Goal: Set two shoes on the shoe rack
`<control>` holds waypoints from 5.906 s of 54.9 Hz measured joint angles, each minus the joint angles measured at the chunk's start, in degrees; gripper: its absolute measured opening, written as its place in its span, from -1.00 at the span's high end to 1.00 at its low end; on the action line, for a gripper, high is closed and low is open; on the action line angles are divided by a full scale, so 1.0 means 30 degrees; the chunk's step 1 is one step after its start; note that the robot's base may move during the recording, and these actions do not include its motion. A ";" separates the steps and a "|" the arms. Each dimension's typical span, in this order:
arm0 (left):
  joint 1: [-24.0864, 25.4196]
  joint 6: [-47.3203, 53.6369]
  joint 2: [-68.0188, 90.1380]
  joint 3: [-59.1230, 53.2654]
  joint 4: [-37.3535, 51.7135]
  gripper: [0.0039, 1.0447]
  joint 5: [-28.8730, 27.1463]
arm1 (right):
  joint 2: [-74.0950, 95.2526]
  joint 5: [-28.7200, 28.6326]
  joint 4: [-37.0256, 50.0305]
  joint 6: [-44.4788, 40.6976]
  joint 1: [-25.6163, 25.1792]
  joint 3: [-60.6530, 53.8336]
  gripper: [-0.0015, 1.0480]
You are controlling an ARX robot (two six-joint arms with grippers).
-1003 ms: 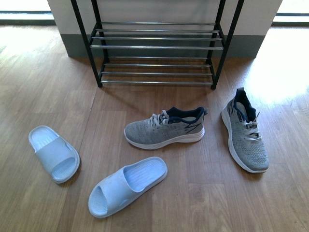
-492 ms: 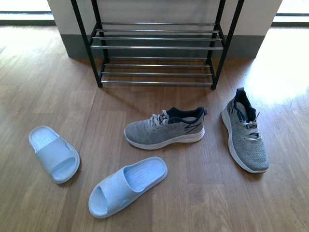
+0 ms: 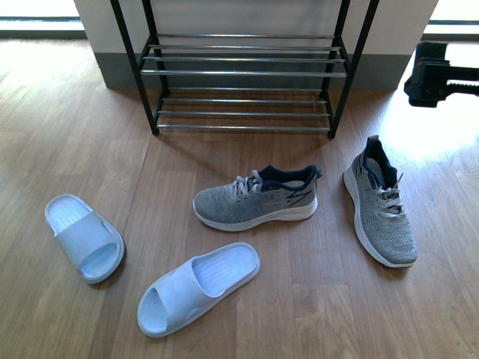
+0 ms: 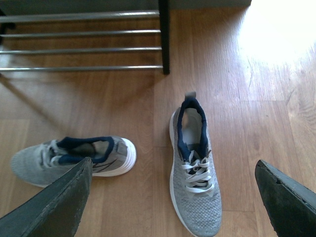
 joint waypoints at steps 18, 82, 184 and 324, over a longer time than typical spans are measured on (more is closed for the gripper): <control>0.0000 0.0007 0.0000 0.0000 0.0000 -0.83 0.0000 | 0.9355 0.2288 -0.5537 -0.0583 -0.0539 1.0207 -0.82; 0.0000 0.0000 0.0000 0.0000 0.0000 -0.83 0.0000 | 2.1158 0.2149 -1.3588 -0.2098 -0.1778 2.5543 0.09; 0.0000 0.0007 0.0000 0.0000 0.0000 -0.83 0.0000 | 0.7672 -0.0087 -0.1173 -1.6145 0.0590 0.3759 -0.82; 0.0000 0.0007 0.0000 0.0000 0.0000 -0.83 0.0000 | 1.4681 0.3053 -0.7060 1.4025 -0.0022 0.9231 0.97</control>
